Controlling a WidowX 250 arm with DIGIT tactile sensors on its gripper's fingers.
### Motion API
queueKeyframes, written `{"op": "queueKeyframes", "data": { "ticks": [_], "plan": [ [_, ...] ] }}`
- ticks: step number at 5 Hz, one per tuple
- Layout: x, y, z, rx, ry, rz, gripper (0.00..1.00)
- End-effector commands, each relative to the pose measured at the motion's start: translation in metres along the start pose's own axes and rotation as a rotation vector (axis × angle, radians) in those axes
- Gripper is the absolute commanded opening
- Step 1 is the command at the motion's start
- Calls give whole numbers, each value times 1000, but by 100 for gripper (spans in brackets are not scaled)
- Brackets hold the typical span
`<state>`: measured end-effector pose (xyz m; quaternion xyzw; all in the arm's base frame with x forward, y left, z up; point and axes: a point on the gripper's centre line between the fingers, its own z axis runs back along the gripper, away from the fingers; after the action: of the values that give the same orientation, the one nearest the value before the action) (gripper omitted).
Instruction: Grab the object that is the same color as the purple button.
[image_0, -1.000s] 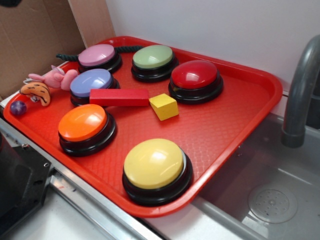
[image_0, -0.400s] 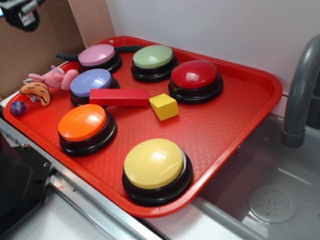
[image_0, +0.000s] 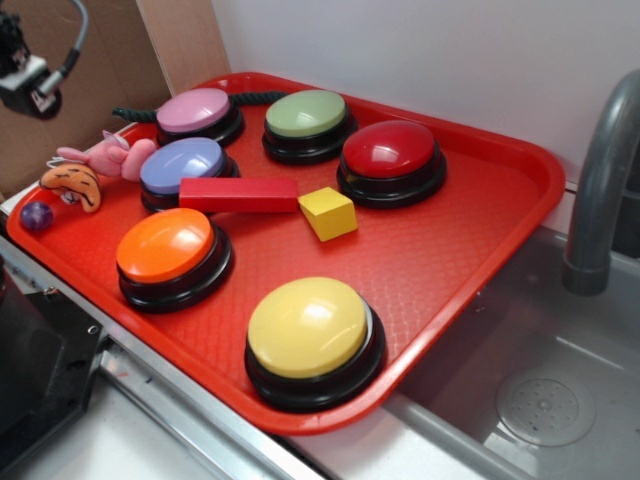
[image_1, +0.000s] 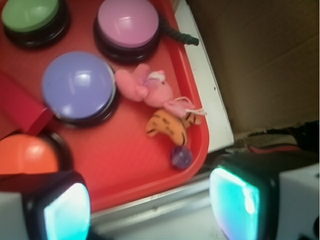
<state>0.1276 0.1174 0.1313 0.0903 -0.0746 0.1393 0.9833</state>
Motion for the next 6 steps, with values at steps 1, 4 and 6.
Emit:
{"op": "queueKeyframes", "data": {
  "ticks": [1, 4, 6],
  "plan": [
    [0, 27, -56, 31, 30, 68, 100],
    [-18, 35, -117, 75, 130, 112, 100],
    [-19, 28, -114, 117, 144, 101, 0]
  ]
}}
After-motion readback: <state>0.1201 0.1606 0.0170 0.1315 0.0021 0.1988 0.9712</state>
